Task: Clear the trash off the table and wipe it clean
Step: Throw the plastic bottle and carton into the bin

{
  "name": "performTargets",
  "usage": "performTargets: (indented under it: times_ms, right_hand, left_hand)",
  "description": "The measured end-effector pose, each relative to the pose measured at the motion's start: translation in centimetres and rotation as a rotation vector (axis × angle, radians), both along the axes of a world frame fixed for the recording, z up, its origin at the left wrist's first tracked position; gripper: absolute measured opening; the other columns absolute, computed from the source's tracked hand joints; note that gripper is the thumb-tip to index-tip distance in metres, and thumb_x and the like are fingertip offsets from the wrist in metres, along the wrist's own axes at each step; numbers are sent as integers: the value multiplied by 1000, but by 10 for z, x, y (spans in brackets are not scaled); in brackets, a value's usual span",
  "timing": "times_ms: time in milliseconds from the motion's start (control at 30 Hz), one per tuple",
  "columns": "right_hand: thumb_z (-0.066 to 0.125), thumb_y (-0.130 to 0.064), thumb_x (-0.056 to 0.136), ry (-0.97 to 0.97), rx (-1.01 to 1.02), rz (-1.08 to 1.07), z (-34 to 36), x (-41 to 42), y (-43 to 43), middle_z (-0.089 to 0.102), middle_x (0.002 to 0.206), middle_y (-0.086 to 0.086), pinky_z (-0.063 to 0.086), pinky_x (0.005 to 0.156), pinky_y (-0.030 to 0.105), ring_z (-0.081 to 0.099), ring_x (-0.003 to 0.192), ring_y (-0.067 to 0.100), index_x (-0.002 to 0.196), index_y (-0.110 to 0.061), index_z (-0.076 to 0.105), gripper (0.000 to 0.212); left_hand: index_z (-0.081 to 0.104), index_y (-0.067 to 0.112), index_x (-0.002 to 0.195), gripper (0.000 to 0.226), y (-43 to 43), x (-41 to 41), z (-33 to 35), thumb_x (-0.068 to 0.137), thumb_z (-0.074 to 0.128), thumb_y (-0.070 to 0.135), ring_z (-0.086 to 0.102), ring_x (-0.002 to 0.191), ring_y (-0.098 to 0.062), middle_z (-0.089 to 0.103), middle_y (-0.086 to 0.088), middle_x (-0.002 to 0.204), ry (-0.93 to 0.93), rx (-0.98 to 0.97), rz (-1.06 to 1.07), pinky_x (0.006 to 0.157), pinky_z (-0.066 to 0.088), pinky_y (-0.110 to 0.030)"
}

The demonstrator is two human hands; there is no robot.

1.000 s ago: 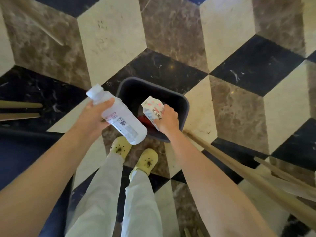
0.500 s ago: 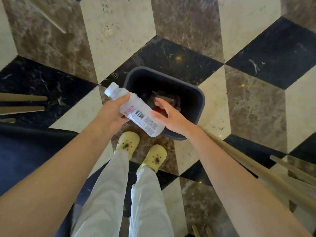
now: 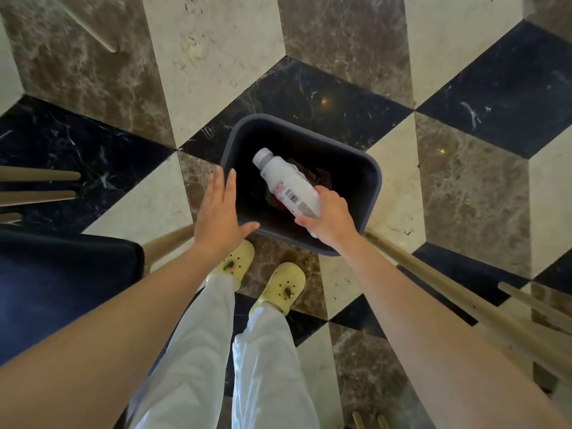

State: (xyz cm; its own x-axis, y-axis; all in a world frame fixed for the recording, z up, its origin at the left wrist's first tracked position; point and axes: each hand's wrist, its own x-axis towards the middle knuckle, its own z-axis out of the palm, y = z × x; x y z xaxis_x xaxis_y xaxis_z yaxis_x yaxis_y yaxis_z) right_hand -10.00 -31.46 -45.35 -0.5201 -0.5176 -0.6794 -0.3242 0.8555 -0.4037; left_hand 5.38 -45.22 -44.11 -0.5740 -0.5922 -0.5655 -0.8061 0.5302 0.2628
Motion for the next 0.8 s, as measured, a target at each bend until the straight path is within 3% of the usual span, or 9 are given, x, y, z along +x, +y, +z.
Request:
performTargets:
  times_ms: [100, 267, 567, 800]
  right_hand:
    - [68, -39, 80, 68, 80, 40, -13, 6, 1, 49, 130, 12, 43, 95, 43, 42, 119, 33, 137, -12, 36, 70]
    - [55, -39, 90, 107, 81, 79, -19, 9, -1, 38, 145, 8, 31, 107, 41, 35, 128, 35, 144, -15, 27, 65]
    - [55, -50, 86, -141, 179, 98, 15, 10, 5, 29, 151, 9, 32, 107, 48, 27, 135, 36, 147, -23, 20, 75]
    - [53, -56, 85, -108, 203, 135, 99, -15, 0, 35, 148, 10, 32, 109, 48, 31, 134, 38, 147, -21, 22, 77]
  left_hand:
    - [-9, 15, 148, 113, 8, 7, -15, 74, 70, 48, -14, 145, -27, -17, -12, 157, -73, -84, -126, 118, 12, -40]
    - [-8, 17, 149, 113, 8, 9, -16, 74, 71, 46, -13, 145, -28, -15, -12, 158, -71, -108, -136, 117, 10, -39]
    - [-3, 18, 149, 97, 1, -9, 21, 83, 62, 44, -5, 147, -23, -4, -6, 160, -116, 120, -116, 118, 13, -39]
    - [6, 20, 150, 88, -15, -48, 99, 85, 60, 44, 10, 146, -26, 12, -6, 159, -159, 248, -163, 117, 22, -44]
